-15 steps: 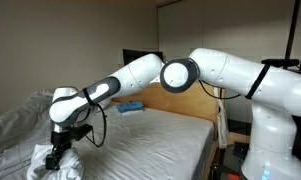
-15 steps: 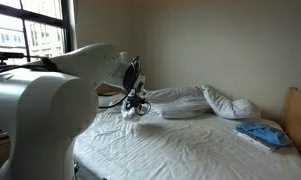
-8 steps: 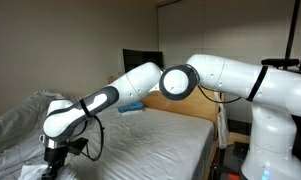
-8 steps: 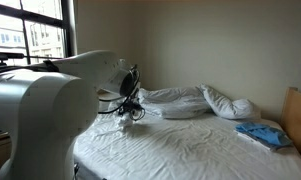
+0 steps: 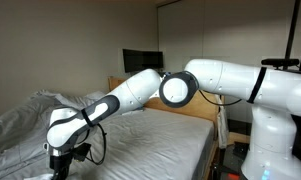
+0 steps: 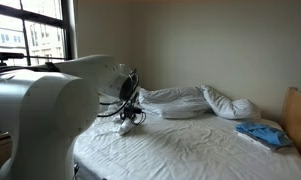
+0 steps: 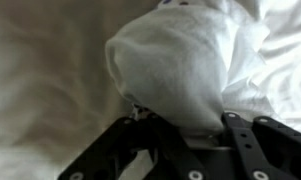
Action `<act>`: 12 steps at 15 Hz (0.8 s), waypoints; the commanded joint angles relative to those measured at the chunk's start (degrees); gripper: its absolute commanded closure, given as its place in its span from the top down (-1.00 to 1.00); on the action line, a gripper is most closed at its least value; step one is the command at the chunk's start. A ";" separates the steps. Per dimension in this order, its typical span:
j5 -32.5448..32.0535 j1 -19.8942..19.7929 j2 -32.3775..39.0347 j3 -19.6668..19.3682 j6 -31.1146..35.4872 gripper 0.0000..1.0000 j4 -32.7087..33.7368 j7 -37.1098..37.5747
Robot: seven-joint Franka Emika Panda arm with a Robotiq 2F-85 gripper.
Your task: Fold the towel in half, then shift it to the left
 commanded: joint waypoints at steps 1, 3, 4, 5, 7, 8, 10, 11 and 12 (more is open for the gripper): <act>-1.71 1.62 -0.66 -3.01 -4.18 0.52 1.55 3.29; -2.42 2.15 -1.70 -4.76 -5.34 0.78 1.83 4.64; -3.16 2.48 -2.47 -6.02 -5.35 0.89 1.80 5.81; -3.85 2.79 -3.02 -7.26 -5.26 1.00 2.00 6.87; -5.62 3.43 -4.83 -10.30 -4.58 1.00 1.64 10.11; -6.50 3.58 -6.10 -11.94 -3.93 1.00 0.94 11.98; -7.28 3.45 -8.56 -14.57 -3.05 1.00 -0.73 16.27; -7.36 3.33 -9.67 -15.86 -3.53 1.00 -1.30 19.22; -7.12 2.65 -11.17 -16.99 -3.43 1.00 -2.56 21.25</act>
